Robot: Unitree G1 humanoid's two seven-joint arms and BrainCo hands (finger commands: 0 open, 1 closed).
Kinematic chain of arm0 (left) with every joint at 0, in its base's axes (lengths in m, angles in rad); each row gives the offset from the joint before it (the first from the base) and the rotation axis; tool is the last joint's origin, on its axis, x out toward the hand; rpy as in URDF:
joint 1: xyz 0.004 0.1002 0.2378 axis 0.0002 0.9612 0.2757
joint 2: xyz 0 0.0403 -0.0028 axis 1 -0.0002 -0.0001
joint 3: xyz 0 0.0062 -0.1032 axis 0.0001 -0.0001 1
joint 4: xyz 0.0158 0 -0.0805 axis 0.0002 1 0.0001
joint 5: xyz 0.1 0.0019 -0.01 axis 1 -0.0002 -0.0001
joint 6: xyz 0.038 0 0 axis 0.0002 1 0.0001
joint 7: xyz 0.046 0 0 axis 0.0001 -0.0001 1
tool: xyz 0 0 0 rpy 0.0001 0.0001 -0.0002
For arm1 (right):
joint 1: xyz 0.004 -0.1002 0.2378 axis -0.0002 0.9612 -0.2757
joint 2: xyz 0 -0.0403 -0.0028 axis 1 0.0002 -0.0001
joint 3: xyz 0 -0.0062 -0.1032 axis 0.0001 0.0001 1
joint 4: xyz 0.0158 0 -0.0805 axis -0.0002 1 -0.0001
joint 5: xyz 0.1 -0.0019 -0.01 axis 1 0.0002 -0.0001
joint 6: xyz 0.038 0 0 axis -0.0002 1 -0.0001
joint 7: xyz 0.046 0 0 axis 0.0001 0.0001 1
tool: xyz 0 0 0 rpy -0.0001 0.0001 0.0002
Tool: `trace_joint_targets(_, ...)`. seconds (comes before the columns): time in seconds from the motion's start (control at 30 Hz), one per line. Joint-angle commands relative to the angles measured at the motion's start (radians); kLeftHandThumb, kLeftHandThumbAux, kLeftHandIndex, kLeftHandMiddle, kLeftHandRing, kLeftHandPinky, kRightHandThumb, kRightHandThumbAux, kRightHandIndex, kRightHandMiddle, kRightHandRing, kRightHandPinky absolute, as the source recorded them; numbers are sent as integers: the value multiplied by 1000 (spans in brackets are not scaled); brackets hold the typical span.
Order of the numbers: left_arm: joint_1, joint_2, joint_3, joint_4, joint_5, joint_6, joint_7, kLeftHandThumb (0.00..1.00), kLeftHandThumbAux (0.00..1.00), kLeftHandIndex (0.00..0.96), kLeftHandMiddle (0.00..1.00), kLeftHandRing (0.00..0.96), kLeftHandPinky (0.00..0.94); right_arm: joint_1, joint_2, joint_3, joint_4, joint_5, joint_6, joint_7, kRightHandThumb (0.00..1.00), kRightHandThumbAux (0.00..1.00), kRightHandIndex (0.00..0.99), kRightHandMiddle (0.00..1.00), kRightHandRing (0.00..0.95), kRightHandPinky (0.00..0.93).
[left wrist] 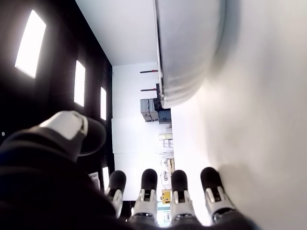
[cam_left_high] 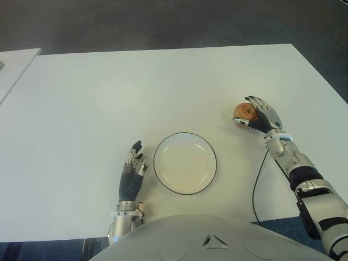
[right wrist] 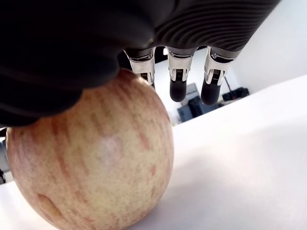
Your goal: Put the apples into the plate.
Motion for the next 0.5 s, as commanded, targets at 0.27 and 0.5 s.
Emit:
trace_joint_targets(0.27, 14, -9, 0, 17, 2, 23, 0, 0, 457, 0, 0, 0, 0, -46, 34, 49, 120, 18, -47, -28, 266, 261, 0, 0, 0, 0)
trace_joint_targets(0.5, 19, -7, -1, 20, -4, 8, -6, 0, 458, 0, 0, 0, 0, -57, 52, 45, 144, 51, -66, -26, 270, 292, 0, 13, 3, 0)
